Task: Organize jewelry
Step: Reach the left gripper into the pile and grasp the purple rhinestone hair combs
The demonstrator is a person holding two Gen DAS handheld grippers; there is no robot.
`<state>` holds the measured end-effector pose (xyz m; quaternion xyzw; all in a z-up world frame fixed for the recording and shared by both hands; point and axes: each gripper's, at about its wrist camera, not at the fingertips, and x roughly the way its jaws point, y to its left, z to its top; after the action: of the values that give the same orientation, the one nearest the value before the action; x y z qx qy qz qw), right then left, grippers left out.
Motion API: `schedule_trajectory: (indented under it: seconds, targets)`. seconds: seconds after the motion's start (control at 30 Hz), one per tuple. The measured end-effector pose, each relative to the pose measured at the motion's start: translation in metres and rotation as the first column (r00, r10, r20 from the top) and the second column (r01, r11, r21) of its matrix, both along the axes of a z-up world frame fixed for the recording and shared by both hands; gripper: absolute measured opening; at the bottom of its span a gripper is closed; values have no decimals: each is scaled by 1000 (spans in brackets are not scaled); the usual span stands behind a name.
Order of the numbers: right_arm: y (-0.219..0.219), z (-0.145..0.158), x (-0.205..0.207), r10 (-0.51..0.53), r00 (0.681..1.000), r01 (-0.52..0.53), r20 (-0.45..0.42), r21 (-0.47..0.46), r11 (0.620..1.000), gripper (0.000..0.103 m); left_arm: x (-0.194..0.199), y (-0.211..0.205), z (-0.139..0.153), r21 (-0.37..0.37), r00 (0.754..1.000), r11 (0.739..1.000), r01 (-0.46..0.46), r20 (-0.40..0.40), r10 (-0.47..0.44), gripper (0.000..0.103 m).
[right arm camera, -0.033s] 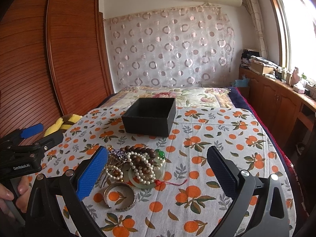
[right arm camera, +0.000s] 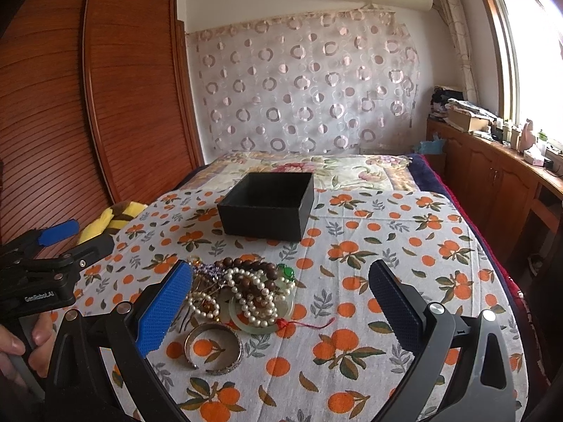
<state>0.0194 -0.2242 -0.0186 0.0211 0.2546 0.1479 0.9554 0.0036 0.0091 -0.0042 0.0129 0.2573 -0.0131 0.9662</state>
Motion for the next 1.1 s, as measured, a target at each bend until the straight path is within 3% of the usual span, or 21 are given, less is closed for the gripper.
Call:
schedule_trajectory:
  seconds: [0.2,0.4,0.47,0.7,0.9,1.1]
  targets:
    - [-1,-11,-1,39,999,-39,-25,-22,999,100,6,0,-18,5,998,1000,30,-58,-30,95]
    - [4,-34,7,112,987,-119,-118,-54,991,77,17,2,-39,-17,989,997,71,-130,-73,95]
    - [10,-45,9,146,976,-158,-162,-64,985,63,21,2,-46,-31,984,996,84,-155,-88,95]
    - [32,-68,9,240,940,-266,-244,-78,961,31,30,2,-58,-73,971,989,132,-192,-144,95]
    - [37,-75,12,270,921,-298,-280,-59,953,27,45,-3,-60,-110,955,978,178,-222,-199,81]
    - [40,-77,13,268,918,-307,-292,-96,947,6,65,-11,-64,-133,936,967,219,-251,-247,68]
